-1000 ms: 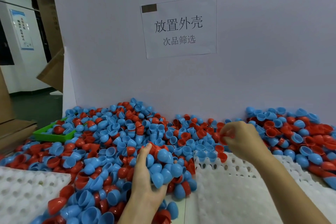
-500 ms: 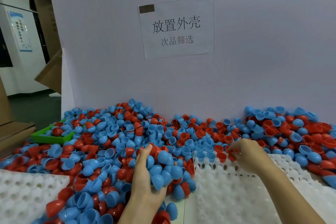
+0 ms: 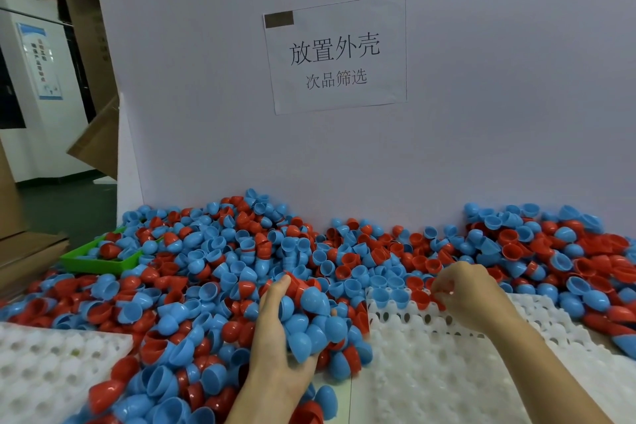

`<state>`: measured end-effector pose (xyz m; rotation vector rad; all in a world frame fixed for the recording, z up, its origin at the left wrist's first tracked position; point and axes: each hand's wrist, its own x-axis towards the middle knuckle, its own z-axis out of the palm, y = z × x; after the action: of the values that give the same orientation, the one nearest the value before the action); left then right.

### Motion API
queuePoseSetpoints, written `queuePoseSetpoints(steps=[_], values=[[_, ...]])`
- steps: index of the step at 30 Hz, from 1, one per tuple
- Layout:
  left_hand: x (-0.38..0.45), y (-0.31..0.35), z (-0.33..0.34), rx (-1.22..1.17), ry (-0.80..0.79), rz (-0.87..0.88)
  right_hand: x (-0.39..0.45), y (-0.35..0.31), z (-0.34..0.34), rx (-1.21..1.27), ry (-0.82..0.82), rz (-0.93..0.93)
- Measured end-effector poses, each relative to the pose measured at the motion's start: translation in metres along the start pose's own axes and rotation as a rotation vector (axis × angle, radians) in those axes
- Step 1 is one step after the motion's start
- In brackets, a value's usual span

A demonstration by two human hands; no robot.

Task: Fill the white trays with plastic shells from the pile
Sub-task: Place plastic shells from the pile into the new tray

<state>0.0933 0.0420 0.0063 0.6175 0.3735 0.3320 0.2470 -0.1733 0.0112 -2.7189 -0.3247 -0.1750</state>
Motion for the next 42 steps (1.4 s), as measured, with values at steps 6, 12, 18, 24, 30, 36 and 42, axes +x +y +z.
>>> queuePoseSetpoints(steps=[6, 12, 18, 24, 30, 36, 42], values=[[-0.001, -0.001, 0.000, 0.009, -0.008, 0.000, 0.002, 0.002, 0.002, -0.025, 0.021, -0.025], [-0.002, 0.001, 0.000, -0.016, -0.022, 0.005, 0.006, -0.014, -0.020, 0.097, 0.090, -0.223], [-0.005, 0.001, 0.003, 0.016, -0.041, 0.024, -0.027, -0.078, -0.042, 0.210, -0.186, -0.553], [-0.007, 0.002, 0.001, 0.019, -0.063, -0.009, -0.054, -0.116, -0.012, 0.137, -0.377, -0.591], [-0.004, 0.004, 0.000, 0.002, -0.048, 0.000, -0.048, -0.111, -0.007, 0.220, -0.361, -0.579], [-0.003, 0.004, 0.001, -0.017, -0.074, -0.021, -0.041, -0.105, -0.009, 0.247, -0.180, -0.574], [0.000, 0.001, -0.002, 0.006, -0.111, -0.007, -0.039, -0.105, -0.007, 0.260, -0.040, -0.567]])
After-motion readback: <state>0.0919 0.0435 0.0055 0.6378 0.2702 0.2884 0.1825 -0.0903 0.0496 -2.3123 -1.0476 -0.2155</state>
